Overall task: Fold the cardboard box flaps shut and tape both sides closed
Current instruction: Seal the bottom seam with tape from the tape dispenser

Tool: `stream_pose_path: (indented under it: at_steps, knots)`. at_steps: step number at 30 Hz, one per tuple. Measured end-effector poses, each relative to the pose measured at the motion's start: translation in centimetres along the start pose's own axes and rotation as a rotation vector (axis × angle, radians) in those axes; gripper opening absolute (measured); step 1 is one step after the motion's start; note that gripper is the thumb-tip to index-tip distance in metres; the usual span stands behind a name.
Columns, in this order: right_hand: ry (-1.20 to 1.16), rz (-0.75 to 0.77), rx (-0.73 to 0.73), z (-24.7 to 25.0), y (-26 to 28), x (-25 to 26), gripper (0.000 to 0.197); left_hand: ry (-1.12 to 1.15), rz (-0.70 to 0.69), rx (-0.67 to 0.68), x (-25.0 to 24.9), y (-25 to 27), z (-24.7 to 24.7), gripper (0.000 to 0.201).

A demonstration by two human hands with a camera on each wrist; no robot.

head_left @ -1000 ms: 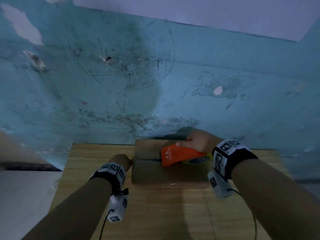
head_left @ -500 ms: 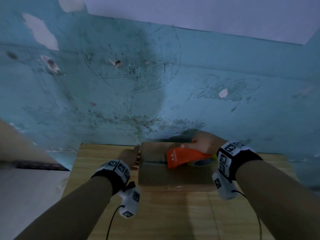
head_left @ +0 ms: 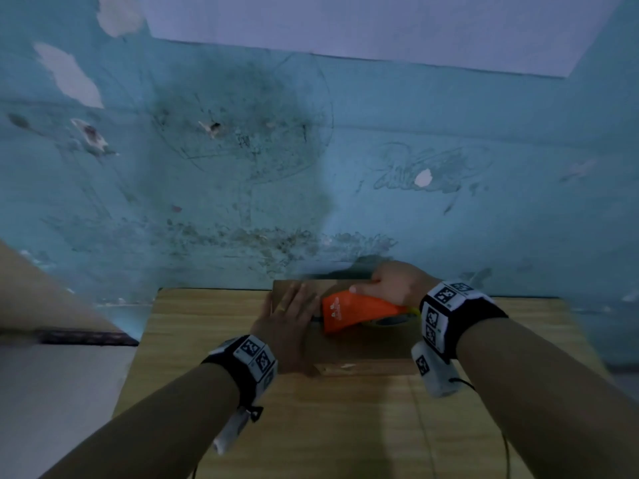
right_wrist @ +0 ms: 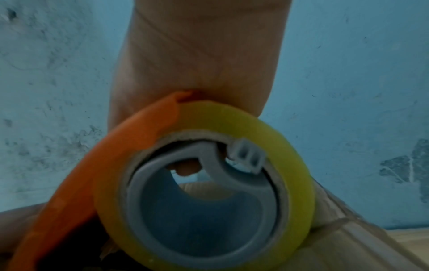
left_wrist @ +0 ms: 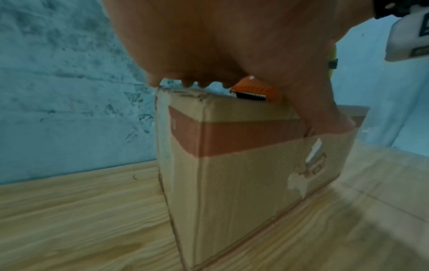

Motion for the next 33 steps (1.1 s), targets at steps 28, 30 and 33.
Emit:
stream_pose_path:
  at_steps: [28, 30, 33]
  knots:
    - [-0.16, 0.073, -0.111, 2.9, 7.7, -13.2, 0.043, -0.157, 0.316, 0.304, -1.8, -0.9, 4.6, 0.133]
    - [-0.205, 0.05, -0.115, 2.3, 8.0, -15.0, 0.034, -0.177, 0.35, 0.329, -2.2, -1.0, 5.0, 0.126]
    - [-0.253, 0.095, -0.119, 2.0, 8.5, -15.0, 0.039, -0.25, 0.382, 0.394, -2.8, -1.3, 5.0, 0.134]
Point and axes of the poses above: each hand's wrist, its own y-axis away from the middle knuckle, its own z-axis out of the back of the hand, x = y × z, the point moved 9 cm from there along -y, towards the middle knuckle, and after that the axes turned 14 degrees about x, right-handed, at the moved point
